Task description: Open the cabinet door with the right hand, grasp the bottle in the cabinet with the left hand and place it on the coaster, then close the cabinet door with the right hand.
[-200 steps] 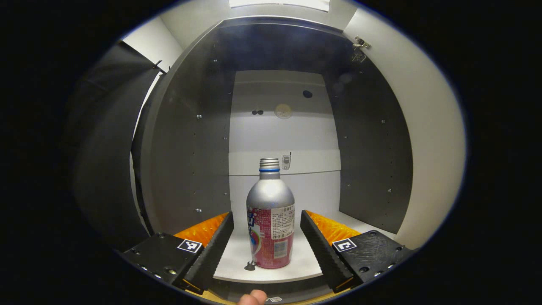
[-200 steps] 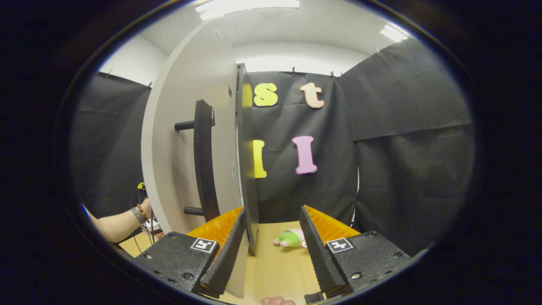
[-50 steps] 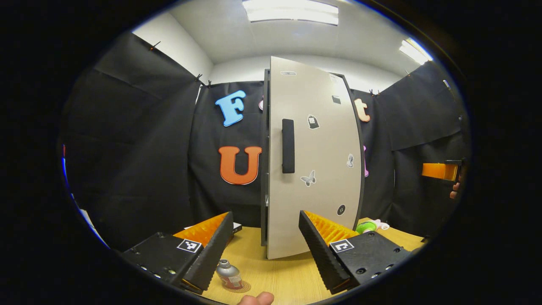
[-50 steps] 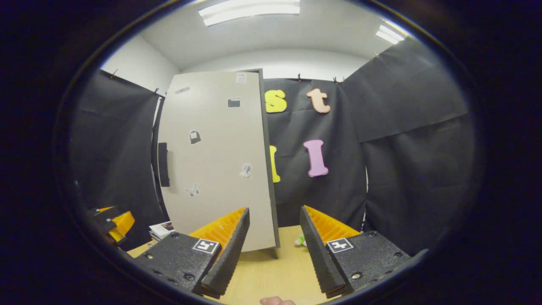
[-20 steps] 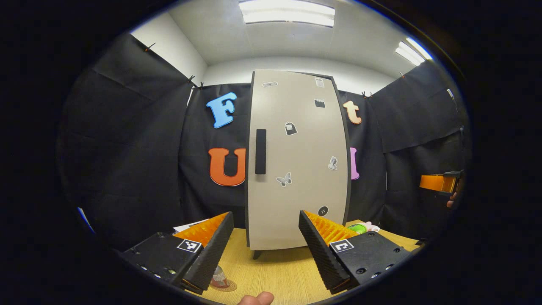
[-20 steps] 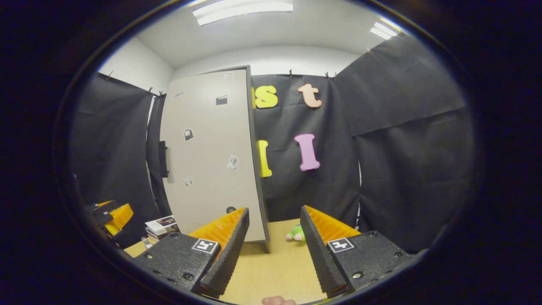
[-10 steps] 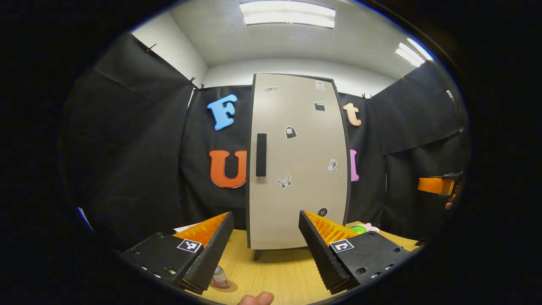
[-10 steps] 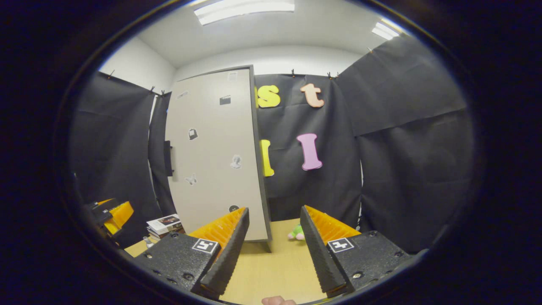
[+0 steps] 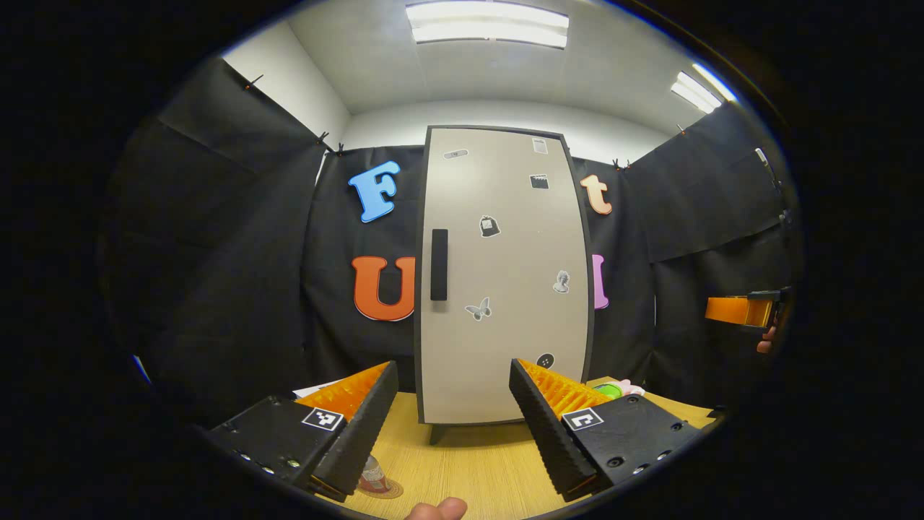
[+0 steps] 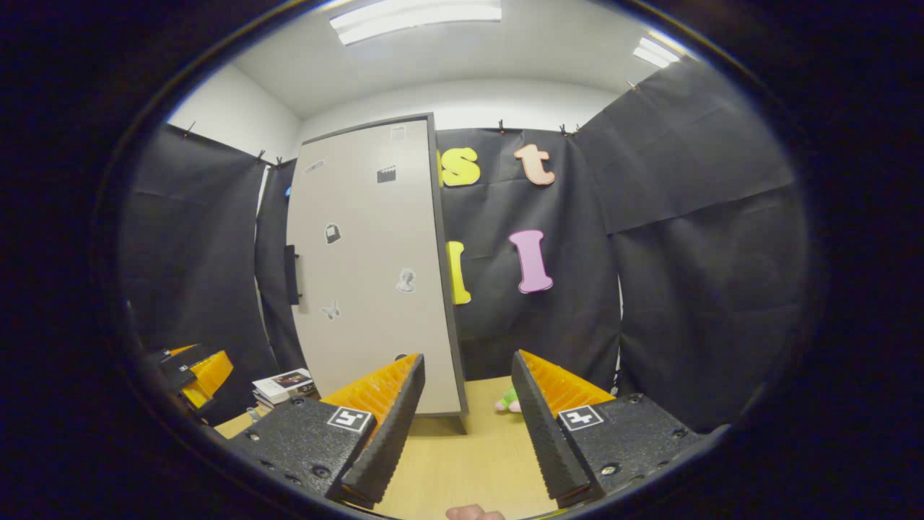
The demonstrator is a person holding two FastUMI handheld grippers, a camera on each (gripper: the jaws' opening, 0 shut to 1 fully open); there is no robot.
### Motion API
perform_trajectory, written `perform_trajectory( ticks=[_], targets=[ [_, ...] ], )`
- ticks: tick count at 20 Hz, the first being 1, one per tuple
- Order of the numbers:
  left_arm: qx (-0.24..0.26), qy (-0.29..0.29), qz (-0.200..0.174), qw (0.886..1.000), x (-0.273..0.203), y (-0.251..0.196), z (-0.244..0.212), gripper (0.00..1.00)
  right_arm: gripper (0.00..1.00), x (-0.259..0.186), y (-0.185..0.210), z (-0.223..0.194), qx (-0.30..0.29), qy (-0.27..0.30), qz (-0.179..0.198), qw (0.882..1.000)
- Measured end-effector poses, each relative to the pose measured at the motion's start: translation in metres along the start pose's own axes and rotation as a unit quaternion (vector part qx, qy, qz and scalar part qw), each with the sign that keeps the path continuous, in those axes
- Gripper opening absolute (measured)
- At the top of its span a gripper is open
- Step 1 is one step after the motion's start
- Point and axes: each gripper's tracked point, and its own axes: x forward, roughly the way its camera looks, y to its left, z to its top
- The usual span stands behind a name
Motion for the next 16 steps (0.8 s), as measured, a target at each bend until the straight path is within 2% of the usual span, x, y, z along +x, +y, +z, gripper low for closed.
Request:
perform_trajectory(
  ticks=[13, 14, 16],
  targets=[
    [0.0, 0.001, -0.002, 1.0, -0.0002, -0.0009, 0.0007, 0.94, 0.8, 0.0003, -0.0012, 0.0023, -0.002, -0.005, -0.003, 1.0],
    [0.0, 0.001, -0.002, 1.0, -0.0003, -0.001, 0.0002, 0.94, 0.77, 0.0006, -0.0004, 0.0015, -0.001, -0.004, -0.002, 1.0],
    [0.001, 0.001, -0.004, 1.0, -0.0013, -0.0028, 0.0009, 0.94, 0.8, -0.0001, 0.0001, 0.0005, -0.001, -0.003, -0.001, 1.0]
  ],
)
